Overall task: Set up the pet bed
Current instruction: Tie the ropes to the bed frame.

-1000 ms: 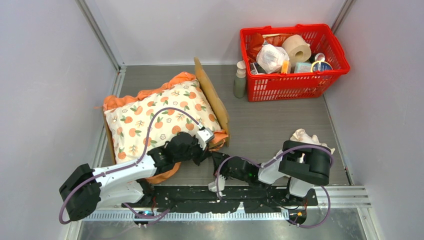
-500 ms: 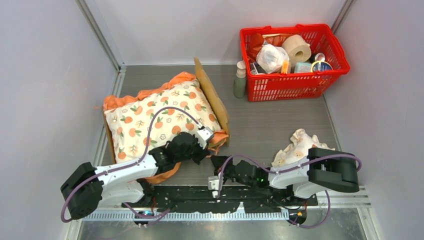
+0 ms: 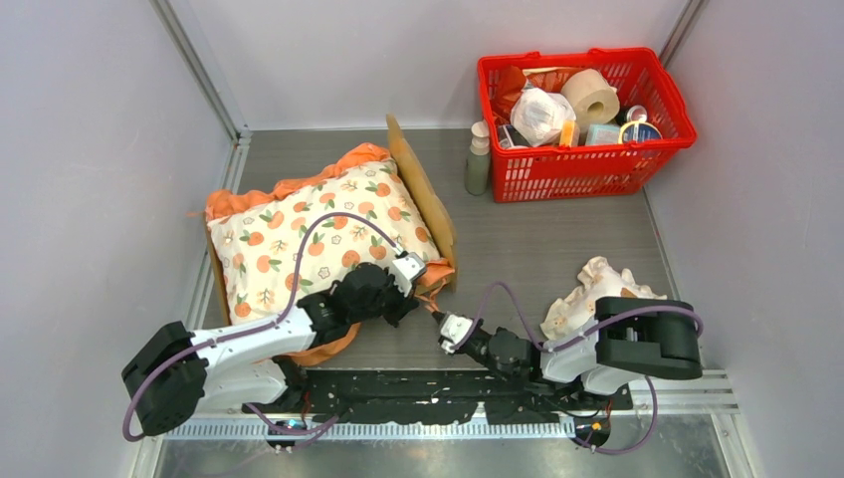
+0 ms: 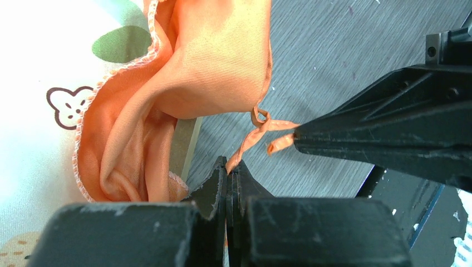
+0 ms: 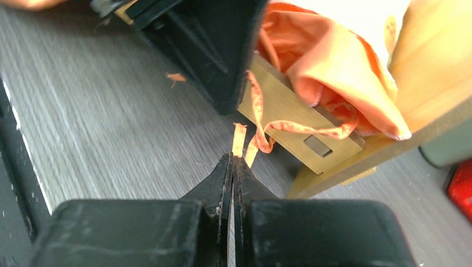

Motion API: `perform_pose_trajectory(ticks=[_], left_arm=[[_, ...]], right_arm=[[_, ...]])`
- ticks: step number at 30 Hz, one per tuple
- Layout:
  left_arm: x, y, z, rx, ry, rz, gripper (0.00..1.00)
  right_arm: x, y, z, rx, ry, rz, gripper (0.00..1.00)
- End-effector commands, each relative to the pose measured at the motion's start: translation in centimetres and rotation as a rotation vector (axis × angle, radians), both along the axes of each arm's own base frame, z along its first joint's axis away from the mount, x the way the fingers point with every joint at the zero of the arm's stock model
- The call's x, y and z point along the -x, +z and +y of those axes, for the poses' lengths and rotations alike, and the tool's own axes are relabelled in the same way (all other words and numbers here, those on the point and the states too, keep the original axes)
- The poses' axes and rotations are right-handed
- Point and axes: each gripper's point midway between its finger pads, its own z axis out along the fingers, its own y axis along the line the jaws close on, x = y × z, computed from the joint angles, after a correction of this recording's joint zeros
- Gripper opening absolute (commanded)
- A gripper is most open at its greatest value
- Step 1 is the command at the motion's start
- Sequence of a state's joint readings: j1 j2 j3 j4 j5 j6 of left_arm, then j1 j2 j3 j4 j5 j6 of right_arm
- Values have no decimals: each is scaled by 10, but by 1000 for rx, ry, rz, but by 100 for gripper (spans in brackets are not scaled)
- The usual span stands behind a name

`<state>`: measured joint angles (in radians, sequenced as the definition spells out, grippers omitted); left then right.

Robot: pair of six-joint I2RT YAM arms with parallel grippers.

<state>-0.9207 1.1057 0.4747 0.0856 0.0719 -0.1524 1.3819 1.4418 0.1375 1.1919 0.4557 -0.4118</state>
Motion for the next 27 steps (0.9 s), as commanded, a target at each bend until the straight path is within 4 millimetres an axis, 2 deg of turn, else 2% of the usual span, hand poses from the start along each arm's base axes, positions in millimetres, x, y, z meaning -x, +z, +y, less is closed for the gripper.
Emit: perform_pose_trajectory(ticks=[1, 8, 12, 19, 24, 27], left_arm=[[-13, 26, -13, 72, 13, -51, 0], [-12, 24, -13, 72, 12, -45, 0], [-12, 23, -13, 66, 9, -41, 0], [-8, 13, -13, 63, 3, -23, 0], [-6, 14, -14, 77, -6, -19, 0], [-7, 15, -14, 82, -1, -23, 0]], right_arm=[[-13, 30, -7, -324, -162, 138, 5], [-27, 25, -20, -426, -286, 200, 5], [-26, 34, -23, -490, -280, 213, 5], [-35, 28, -30, -469, -342, 225, 5], [-46, 28, -32, -440, -370, 221, 5], [-52, 27, -25, -390, -334, 208, 5]])
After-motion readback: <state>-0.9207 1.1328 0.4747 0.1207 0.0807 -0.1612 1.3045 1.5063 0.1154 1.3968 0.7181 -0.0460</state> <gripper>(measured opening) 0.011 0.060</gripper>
